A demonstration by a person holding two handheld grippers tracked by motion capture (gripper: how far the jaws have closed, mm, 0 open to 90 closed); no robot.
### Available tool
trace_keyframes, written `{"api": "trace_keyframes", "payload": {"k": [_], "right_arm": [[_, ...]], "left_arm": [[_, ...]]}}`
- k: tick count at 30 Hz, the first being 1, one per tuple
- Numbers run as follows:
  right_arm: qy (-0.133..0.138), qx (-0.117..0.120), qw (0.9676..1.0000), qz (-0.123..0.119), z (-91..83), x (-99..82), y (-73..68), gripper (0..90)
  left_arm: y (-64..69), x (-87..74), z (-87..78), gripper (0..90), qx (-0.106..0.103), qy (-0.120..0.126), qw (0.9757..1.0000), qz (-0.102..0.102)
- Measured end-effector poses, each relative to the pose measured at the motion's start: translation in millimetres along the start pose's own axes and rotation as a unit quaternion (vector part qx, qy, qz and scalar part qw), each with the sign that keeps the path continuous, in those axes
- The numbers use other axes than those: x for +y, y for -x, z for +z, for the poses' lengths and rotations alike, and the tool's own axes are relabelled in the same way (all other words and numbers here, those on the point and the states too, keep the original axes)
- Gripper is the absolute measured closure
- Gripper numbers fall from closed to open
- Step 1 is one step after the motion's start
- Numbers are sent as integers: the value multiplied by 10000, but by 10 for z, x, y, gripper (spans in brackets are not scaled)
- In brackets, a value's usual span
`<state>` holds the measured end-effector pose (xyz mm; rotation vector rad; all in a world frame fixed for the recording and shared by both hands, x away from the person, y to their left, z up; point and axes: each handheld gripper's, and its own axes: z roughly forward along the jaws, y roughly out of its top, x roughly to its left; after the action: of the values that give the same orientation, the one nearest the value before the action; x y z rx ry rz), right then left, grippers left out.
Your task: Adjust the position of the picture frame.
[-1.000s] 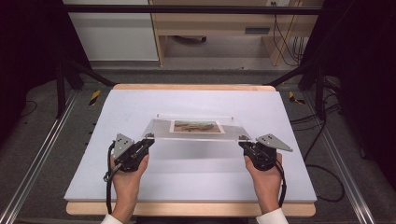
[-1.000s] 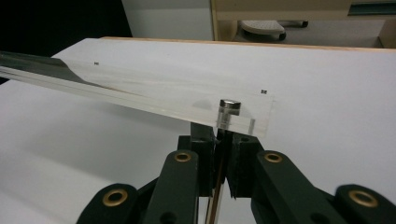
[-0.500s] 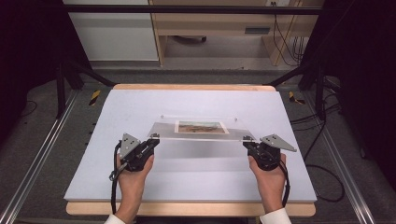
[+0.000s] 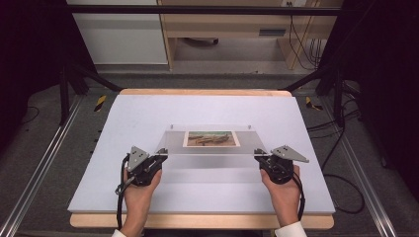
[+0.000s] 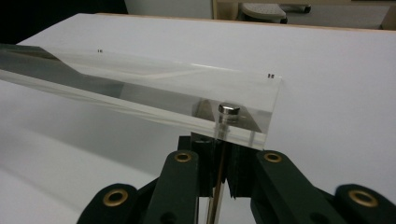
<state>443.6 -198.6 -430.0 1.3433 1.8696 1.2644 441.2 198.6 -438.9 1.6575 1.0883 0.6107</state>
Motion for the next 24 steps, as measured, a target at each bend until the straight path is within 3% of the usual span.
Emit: {"api": "trace_keyframes", "payload": {"k": [12,18,24], "right_arm": [[-268,189,9994,124,38,-150,28,843],[-430,180,9989,53,102,-205,15,843],[-492,143,9986,128,149,-230,41,843]], "left_arm": [[-1,-153,14,838,-2,-231,9997,-54],[-40,-209,66,838,7,-364,9993,-94],[-35,-234,103,838,-27,-457,9989,-73]]}}
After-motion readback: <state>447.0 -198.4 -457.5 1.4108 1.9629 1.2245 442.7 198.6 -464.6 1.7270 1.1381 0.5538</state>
